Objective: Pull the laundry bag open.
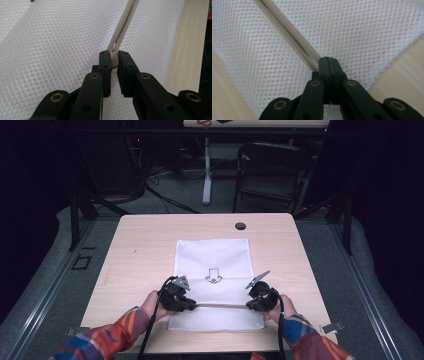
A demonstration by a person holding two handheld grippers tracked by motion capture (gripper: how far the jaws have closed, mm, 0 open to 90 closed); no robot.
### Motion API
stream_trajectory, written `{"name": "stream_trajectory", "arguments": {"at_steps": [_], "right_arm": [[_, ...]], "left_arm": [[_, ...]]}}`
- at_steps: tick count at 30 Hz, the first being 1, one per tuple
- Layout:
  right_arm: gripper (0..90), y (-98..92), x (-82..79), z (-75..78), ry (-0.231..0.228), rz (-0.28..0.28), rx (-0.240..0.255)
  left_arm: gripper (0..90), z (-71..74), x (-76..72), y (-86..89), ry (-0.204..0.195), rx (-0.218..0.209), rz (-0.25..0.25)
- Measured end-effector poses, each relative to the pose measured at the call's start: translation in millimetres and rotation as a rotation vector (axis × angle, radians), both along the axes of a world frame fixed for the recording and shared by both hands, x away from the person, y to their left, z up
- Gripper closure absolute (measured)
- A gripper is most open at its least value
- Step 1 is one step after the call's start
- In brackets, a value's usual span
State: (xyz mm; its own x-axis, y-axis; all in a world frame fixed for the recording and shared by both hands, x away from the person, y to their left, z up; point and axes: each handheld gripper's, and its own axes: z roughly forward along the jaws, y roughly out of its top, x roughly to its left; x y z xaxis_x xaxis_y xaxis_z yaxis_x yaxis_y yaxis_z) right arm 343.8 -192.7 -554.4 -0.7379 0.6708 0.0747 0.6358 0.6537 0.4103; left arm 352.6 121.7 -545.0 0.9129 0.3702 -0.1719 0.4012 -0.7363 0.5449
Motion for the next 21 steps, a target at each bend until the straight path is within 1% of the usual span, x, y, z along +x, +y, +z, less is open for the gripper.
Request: {"name": "stream_trajectory", "arguments": {"at_steps": [2, 3, 4, 5, 8, 9, 11, 12, 13, 14, 16, 17, 20, 21], "right_arm": [[90.0, 0.2, 0.0, 0.1, 0.0, 0.001, -0.002], [90.0, 0.8, -0.5, -0.2, -0.002, -0.003, 0.005], [90.0, 0.7, -0.2, 0.2, 0.0, 0.002, -0.002], [90.0, 0.4, -0.3, -0.1, -0.001, -0.002, 0.001], [90.0, 0.0, 0.1, 0.0, 0.0, 0.0, 0.0], [90.0, 0.3, -0.3, -0.1, -0.003, 0.0, -0.001], [90.0, 0.4, -0.4, -0.2, -0.002, -0.001, 0.004], [90.0, 0.2, -0.4, -0.3, -0.004, 0.0, 0.002], [90.0, 0.2, -0.3, -0.2, -0.003, 0.001, 0.001], [90.0, 0.2, -0.2, -0.2, -0.003, 0.001, 0.0], [90.0, 0.4, -0.3, -0.1, -0.001, 0.001, 0.003], [90.0, 0.7, -0.1, 0.4, -0.002, 0.004, -0.009], [90.0, 1.9, -0.1, 0.7, -0.005, 0.008, -0.017], [90.0, 1.7, 0.0, 0.6, -0.004, 0.008, -0.016]], "left_arm": [[82.0, 0.7, -0.1, 0.9, 0.005, -0.009, 0.002], [82.0, 0.8, -0.4, 1.7, -0.003, -0.008, 0.004], [82.0, 0.5, -0.4, 3.2, 0.0, -0.007, 0.009], [82.0, -0.5, -0.1, 5.1, 0.013, -0.012, 0.005], [81.9, 0.7, -2.1, 6.6, 0.008, -0.011, 0.006], [81.9, 1.1, -2.4, 7.6, 0.001, -0.004, 0.007], [81.9, 0.0, -2.0, 10.1, 0.013, -0.018, 0.01], [81.8, 0.4, -2.5, 10.6, 0.006, -0.006, 0.009], [81.9, 0.7, -2.1, 11.8, 0.008, -0.009, 0.012], [81.8, 1.0, -0.7, 13.5, 0.024, -0.033, 0.014], [81.7, 1.5, -0.5, 13.0, 0.011, -0.021, 0.028], [81.7, 1.0, -0.5, 12.0, 0.008, -0.015, 0.026], [81.5, -0.4, 1.3, 11.4, 0.022, -0.017, 0.022], [81.4, -0.2, 1.2, 11.7, 0.023, -0.018, 0.034]]}}
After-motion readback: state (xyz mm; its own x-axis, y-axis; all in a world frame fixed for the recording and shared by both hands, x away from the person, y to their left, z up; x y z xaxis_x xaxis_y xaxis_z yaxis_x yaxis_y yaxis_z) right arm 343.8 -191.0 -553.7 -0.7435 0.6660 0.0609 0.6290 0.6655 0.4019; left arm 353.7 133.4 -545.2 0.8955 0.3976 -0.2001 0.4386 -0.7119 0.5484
